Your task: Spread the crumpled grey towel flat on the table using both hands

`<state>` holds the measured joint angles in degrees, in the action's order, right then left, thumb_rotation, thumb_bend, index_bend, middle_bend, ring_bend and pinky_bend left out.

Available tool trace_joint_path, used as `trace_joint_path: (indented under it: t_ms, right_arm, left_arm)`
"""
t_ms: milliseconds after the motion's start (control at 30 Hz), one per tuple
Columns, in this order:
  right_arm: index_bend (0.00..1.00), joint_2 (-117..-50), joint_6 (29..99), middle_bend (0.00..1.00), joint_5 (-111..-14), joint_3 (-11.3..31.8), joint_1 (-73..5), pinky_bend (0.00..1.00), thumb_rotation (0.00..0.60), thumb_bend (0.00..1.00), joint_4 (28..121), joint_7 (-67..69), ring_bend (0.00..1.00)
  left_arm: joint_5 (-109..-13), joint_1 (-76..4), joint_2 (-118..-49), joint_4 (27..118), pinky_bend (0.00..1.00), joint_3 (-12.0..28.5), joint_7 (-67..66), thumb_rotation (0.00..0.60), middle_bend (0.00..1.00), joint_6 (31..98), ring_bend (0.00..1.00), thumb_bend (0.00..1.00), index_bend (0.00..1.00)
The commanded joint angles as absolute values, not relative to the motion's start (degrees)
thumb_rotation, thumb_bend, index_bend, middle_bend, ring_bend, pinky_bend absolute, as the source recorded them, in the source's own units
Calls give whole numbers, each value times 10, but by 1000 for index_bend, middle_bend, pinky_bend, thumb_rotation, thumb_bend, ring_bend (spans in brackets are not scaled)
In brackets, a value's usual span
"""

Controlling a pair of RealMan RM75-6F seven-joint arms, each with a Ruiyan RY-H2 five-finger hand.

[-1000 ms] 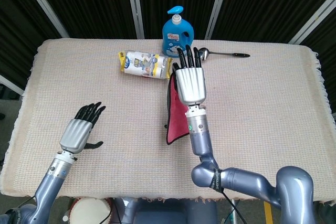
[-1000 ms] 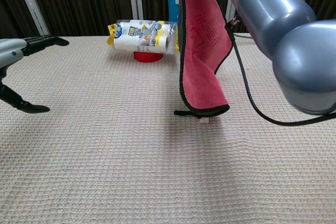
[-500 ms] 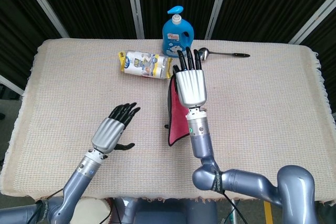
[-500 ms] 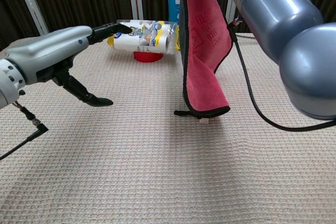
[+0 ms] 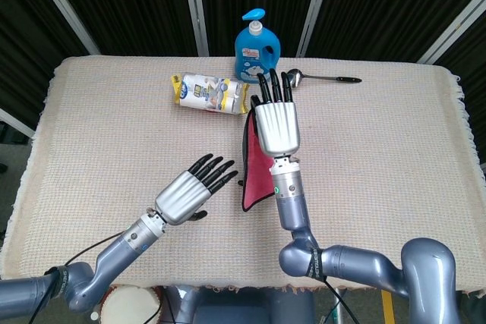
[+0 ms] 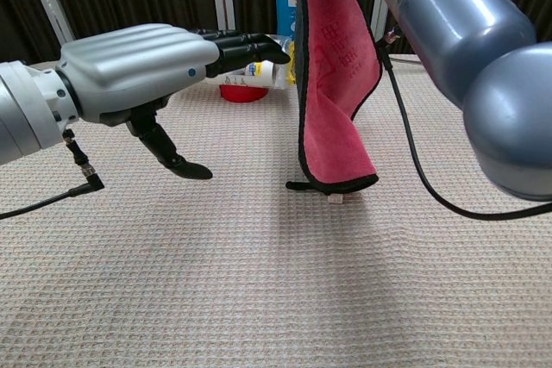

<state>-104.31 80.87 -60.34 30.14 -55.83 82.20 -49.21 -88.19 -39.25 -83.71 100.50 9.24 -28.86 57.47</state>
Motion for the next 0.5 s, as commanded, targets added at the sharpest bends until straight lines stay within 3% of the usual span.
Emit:
trace_joint_path:
  t_ms: [33,267,500]
  right_arm:
    - [664,-1041,811,193,-603,300,-559,109,600,640,824,-492,86]
    - [664,-1040,815,196,-600,296,-559,109,600,639,829,-493,86]
    - [664,-1036,819,197,-603,294,-562,111,600,640,835,-495,86]
  left_arm:
    - [-881,-399,-836,1005,82,88,-305,600,5,571,0,103,0]
    - [-885,-417,-844,1000,82,83,-334,600,5,560,0,103,0]
    - [-861,-429,-844,999,82,79,-381,600,82,544,0,107,0]
